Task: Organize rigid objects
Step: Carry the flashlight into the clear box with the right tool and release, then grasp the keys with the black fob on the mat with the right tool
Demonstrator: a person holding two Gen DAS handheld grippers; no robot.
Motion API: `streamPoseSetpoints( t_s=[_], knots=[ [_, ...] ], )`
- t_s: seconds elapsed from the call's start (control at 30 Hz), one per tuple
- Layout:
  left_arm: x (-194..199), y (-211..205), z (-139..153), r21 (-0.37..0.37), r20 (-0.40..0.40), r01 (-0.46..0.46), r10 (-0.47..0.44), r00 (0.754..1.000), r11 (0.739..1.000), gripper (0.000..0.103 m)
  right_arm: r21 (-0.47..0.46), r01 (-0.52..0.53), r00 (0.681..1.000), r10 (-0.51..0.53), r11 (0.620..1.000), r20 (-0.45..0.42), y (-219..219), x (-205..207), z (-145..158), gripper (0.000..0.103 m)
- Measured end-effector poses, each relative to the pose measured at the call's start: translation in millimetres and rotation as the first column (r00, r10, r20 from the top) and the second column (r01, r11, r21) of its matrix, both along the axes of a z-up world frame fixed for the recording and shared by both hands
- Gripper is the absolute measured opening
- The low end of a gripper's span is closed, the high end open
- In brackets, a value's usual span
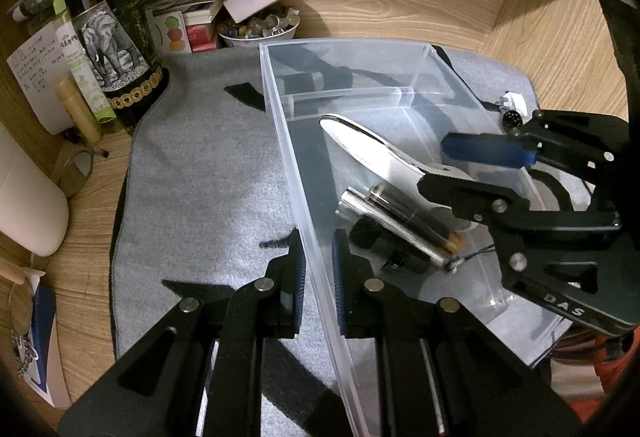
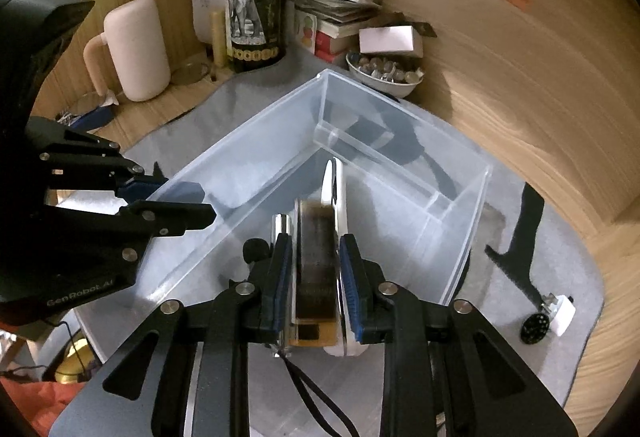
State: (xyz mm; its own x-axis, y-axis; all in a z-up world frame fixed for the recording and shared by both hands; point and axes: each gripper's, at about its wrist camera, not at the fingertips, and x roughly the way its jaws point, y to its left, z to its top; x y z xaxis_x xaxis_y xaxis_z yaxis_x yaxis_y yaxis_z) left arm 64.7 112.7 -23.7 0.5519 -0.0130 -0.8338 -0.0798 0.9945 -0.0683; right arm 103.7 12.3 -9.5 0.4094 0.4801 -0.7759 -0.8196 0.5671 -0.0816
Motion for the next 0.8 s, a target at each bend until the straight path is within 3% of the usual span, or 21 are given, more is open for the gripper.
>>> streamPoseSetpoints(
  t_s=[0.07,0.2,0.3,0.5,0.63,0.8],
  knots=[
    [0,0,0,0.0,0.0,0.0,0.0,1.0,1.0,0.012,0.013,0.0,1.0,0.0,1.0,0.002,-1,-1,2,0.032],
    [0,0,0,0.0,0.0,0.0,0.0,1.0,1.0,0.012,0.039,0.013,1.0,-0.013,0.999,0.016,-6,-3,9,0.034],
    [0,0,0,0.0,0.0,0.0,0.0,1.0,1.0,0.012,0.071,0.027,0.999,-0.029,0.997,0.026,-14,-3,16,0.044],
    [0,0,0,0.003,-0.002,0.0,0.0,1.0,1.0,0.012,0.123,0.078,0.994,-0.087,0.989,0.064,-40,-4,34,0.045],
    [1,-1,0,0.009,-0.004,-0.001,0.001,1.0,1.0,0.012,0.159,0.129,0.981,-0.149,0.979,0.121,-64,-6,46,0.059],
    [1,-2,0,0.006,-0.003,-0.004,0.004,1.0,1.0,0.012,0.19,0.205,0.964,-0.231,0.96,0.128,-100,-5,51,0.059]
  ],
)
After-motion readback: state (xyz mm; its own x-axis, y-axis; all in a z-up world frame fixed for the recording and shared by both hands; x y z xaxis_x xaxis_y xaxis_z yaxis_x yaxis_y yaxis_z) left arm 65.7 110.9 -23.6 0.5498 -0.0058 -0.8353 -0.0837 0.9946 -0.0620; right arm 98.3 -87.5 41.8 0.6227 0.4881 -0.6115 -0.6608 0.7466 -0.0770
